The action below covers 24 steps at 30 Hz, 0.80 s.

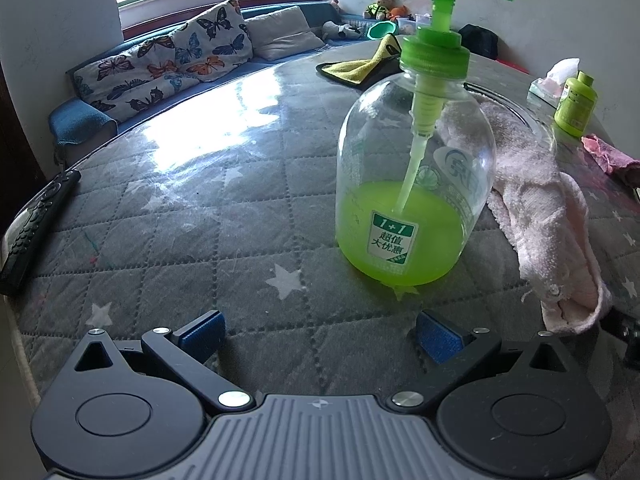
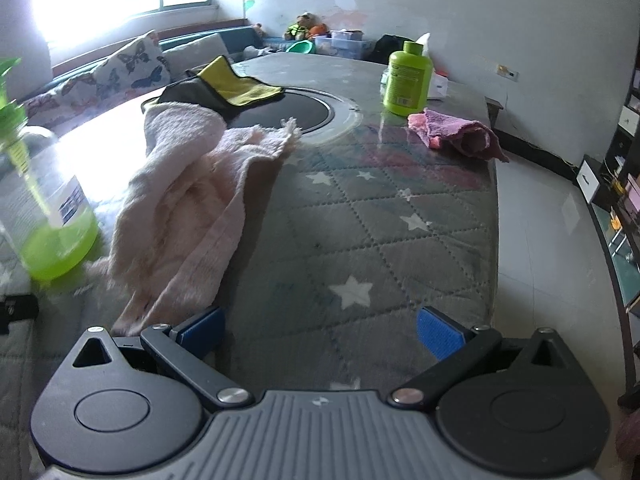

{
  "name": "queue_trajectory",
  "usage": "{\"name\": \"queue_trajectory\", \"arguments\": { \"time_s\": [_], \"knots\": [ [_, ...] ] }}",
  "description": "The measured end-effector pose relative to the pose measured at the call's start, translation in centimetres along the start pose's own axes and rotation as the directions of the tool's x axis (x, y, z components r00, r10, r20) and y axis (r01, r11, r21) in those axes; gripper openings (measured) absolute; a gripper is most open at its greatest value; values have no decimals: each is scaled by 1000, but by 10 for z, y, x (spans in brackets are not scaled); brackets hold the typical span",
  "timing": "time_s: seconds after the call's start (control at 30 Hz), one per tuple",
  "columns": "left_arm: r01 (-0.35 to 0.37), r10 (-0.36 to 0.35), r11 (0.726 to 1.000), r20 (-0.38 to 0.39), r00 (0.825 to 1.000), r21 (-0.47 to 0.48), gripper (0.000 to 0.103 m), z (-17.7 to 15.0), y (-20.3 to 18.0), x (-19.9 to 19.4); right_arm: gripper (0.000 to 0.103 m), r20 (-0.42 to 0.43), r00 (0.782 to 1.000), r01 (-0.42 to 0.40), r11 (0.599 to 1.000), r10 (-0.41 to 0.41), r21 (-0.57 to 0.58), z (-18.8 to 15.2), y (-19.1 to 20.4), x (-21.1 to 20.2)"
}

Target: Clean container

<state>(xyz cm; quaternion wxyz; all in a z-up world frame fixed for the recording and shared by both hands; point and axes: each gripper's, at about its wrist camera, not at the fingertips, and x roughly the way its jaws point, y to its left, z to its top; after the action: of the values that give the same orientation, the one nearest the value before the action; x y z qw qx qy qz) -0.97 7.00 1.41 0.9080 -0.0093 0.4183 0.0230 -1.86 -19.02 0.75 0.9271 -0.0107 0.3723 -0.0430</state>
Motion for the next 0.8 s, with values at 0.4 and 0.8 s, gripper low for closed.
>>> {"name": "queue_trajectory", "arguments": {
  "time_s": [0.4, 0.8],
  "knots": [
    [22, -21, 999, -23, 1000, 25, 103, -8, -2, -9, 103, -5, 996, -84, 995, 84, -62, -11, 17, -26],
    [56, -54, 996, -37, 998, 70, 103, -27, -11, -27, 103, -21, 996, -88, 991, 87, -98, -21, 25, -38]
  ]
}}
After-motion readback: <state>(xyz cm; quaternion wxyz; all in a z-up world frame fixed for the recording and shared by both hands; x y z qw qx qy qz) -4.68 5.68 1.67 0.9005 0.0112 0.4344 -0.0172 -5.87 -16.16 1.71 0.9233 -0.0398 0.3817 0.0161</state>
